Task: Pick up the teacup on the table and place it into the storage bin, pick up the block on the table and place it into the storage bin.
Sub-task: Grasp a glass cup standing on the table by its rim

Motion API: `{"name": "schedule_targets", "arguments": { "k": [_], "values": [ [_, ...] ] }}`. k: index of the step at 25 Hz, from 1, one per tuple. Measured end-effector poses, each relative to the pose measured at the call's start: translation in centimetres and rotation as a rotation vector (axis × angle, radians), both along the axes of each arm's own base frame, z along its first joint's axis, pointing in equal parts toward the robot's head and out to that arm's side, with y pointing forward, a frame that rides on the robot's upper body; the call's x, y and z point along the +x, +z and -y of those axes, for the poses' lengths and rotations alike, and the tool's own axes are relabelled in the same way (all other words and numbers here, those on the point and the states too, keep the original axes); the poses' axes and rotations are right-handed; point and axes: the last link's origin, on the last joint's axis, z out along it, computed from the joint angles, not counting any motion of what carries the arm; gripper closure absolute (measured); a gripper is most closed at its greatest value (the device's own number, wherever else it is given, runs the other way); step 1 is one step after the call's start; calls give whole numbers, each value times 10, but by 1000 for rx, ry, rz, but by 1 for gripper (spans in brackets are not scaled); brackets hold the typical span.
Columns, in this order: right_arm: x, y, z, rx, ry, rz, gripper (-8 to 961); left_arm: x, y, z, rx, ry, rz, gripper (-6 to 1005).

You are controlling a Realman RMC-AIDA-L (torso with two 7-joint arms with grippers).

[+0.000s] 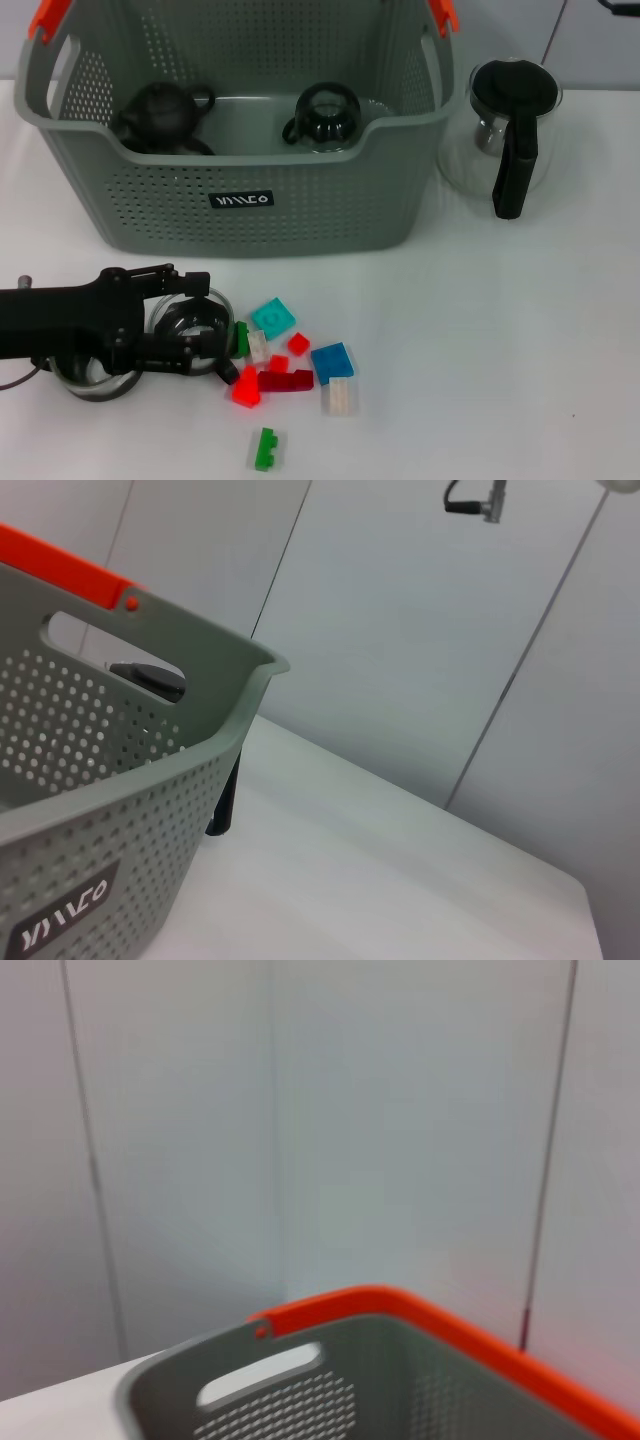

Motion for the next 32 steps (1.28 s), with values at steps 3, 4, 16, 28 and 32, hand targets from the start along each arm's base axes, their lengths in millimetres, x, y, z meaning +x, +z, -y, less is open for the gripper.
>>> {"name": "schedule_targets", "arguments": {
  "k": [3,4,16,28,32],
  "values": [
    [8,4,8,-28,2,-2,89,0,0,0,-2,3,3,89],
    [12,4,12,-33,10,5,65,0,0,0,-2,6,6,89],
    [41,1,63,-203,134,-21,24,0,7,0,6,41,33,90],
    [65,1,93,-382,193,-22,26,7,17,-4,-19,51,46,91],
    [73,-5,97,-425,186,-37,26,8,20,-6,-18,51,43,91]
  ]
}}
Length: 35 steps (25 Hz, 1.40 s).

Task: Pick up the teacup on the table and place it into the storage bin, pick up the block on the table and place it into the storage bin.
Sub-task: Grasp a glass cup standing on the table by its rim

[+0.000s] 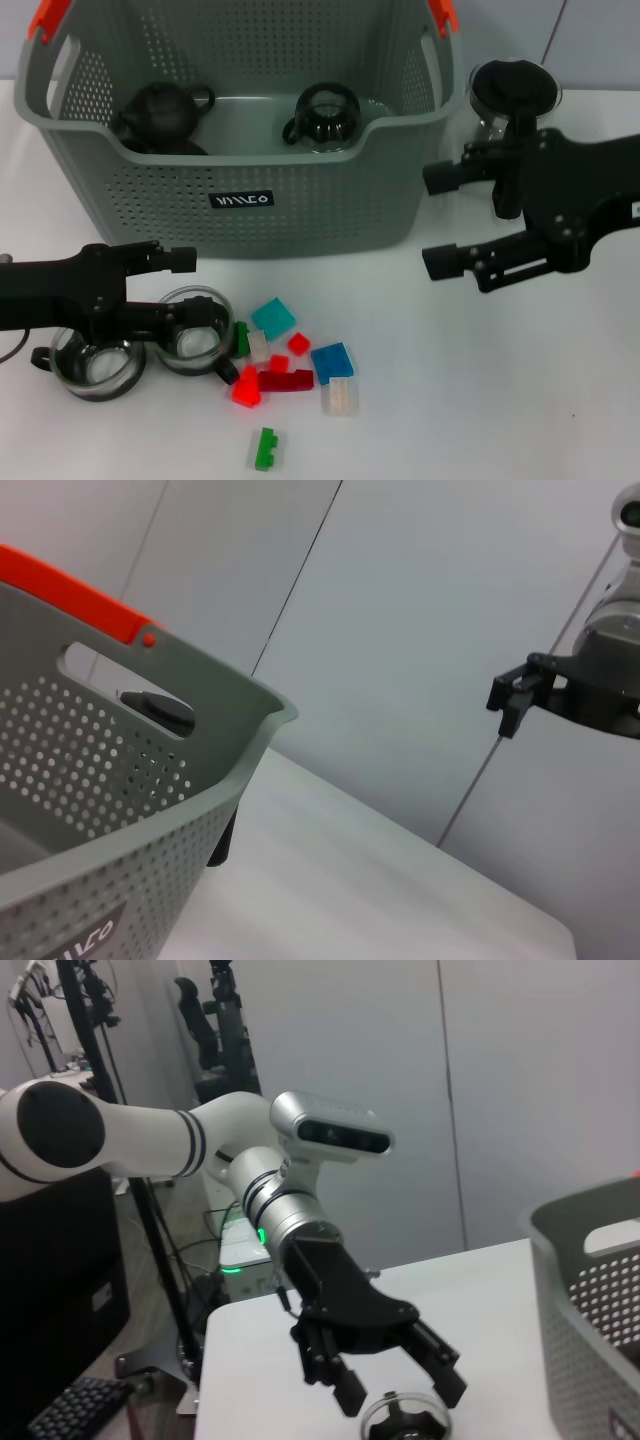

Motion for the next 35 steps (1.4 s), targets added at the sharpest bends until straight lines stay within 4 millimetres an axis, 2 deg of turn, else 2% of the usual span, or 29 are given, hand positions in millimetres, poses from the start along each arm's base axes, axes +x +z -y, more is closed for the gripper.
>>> {"name": "schedule_targets", "arguments": {
  "k": [17,25,35],
  "values": [
    [2,-10,-5,-4,11,33,26,-5,16,-3,36,33,-26,93],
    [1,-31,-11,-83,36,42,25,-16,31,0,74,98,-55,93],
    [-7,-49,-25,-83,44,41,25,-25,47,4,106,145,-93,94]
  ]
}}
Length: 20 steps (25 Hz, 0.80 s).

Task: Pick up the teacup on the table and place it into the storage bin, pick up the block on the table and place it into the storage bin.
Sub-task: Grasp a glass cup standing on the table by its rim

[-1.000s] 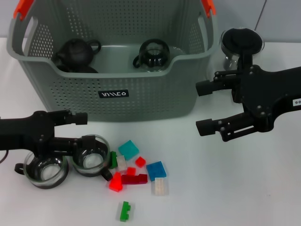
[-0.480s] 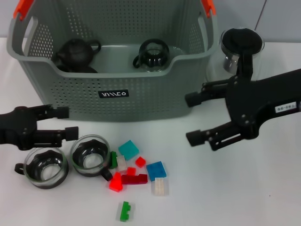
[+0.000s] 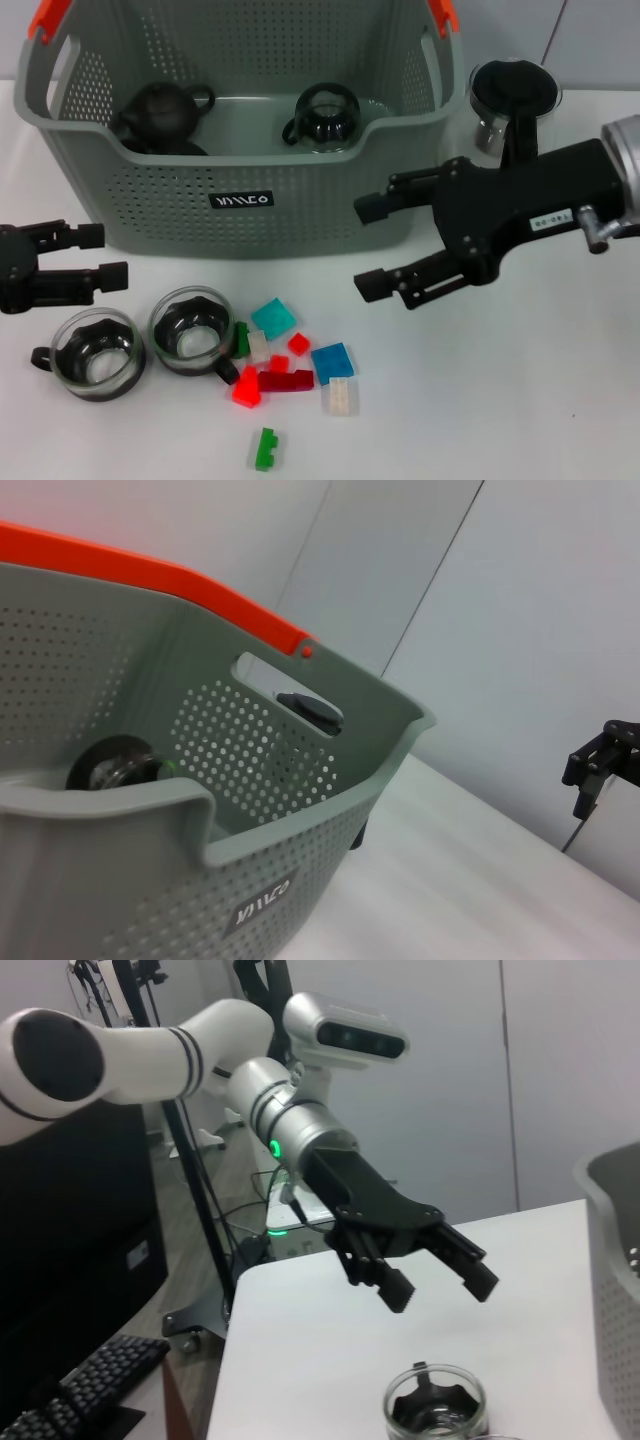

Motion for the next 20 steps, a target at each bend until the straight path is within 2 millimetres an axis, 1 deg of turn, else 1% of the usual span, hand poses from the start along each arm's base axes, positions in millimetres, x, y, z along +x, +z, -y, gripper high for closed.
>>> {"name": "schedule_targets", "arguments": {
  "k": [4,8,14,20],
  "values": [
    [-4,-4,-5,-6,2,8,25,1,4,-3,4,-9,-17,95],
    [-4,-5,-5,-7,-1,8,25,2,8,-5,5,-20,-33,95],
    [-1,-2,-9,15,-24,8,25,3,10,-7,18,-29,-49,95],
    [-2,-1,-11,27,-24,7,26,4,10,-8,16,-35,-48,96]
  ]
}}
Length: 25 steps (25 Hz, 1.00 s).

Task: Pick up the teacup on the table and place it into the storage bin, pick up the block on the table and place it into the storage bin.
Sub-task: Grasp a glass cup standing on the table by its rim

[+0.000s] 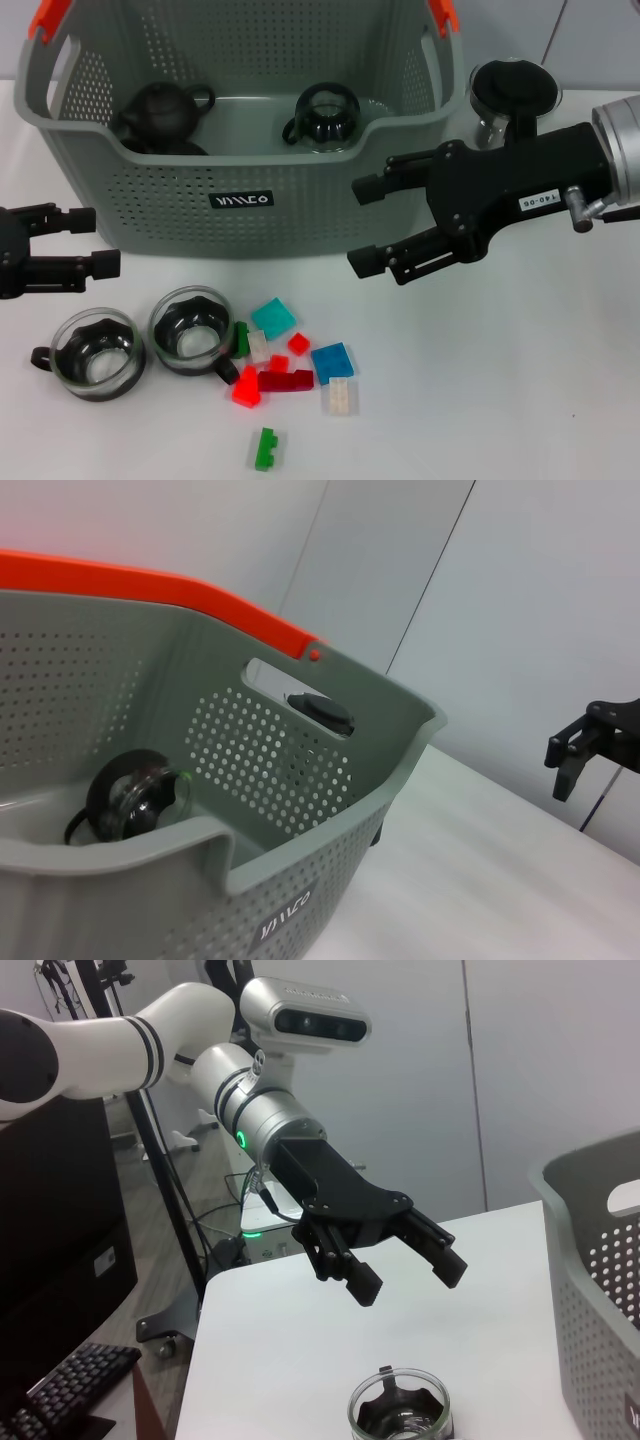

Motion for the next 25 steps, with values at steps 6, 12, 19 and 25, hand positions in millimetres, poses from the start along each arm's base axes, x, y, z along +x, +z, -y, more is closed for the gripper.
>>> {"name": "schedule_targets", "arguments": {
  "k": [6,12,19,25],
  "values": [
    [-2,2,0,0,11,0,26,-1,1,1,3,5,6,97],
    [-2,5,-1,7,5,-5,26,-1,2,1,6,15,3,97],
    [0,5,-1,5,2,-5,25,-1,6,0,3,30,0,98],
    [1,5,1,-9,-14,2,25,-3,6,0,-2,41,-10,98]
  ]
}}
